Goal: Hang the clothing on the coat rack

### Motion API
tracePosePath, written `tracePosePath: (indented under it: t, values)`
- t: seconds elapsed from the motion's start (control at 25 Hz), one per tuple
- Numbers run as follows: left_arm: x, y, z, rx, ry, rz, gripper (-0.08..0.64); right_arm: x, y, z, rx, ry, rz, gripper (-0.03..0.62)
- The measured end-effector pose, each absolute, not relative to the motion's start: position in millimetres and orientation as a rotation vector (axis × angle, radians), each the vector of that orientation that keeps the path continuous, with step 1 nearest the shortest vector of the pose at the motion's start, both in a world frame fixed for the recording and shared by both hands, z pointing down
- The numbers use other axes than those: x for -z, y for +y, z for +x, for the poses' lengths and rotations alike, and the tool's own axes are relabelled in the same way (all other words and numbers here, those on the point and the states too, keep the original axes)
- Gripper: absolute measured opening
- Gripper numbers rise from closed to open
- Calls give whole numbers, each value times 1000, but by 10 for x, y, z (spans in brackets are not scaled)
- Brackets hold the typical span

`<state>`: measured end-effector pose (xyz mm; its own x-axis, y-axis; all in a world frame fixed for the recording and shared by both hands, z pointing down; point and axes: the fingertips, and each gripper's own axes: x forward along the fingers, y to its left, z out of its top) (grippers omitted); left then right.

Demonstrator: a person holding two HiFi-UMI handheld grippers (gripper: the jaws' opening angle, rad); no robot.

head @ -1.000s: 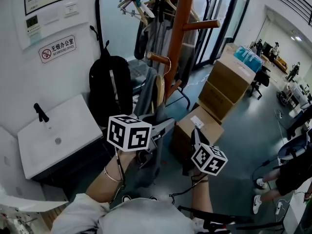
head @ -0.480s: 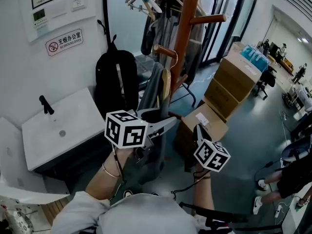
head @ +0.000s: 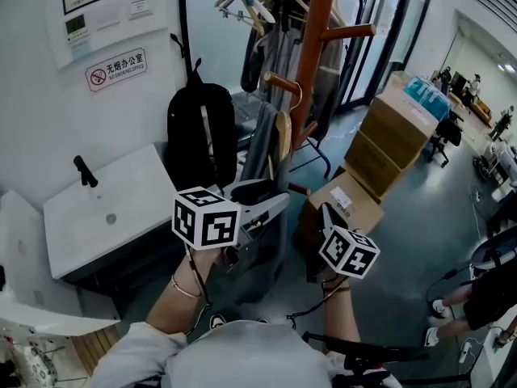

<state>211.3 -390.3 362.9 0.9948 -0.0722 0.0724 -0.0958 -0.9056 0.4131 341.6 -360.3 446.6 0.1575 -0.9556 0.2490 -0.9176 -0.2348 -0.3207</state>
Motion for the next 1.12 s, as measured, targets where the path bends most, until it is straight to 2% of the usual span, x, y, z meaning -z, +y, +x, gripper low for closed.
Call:
tracePosePath:
  t: [0.4, 0.84, 1.12]
  values:
    - [-3616, -3953, 1858, -1, -238, 2688, 204, -4514, -3756, 3207, 644, 1983, -2258, 23]
    - [-3669, -4148, 1558, 110, -592, 2685, 202, -4558, -3827, 3225, 665, 2053, -2207, 23]
    - [-3844, -4148, 1388, 132, -774, 2631, 171, -4618, -3840, 3243, 688, 2088, -2158, 23]
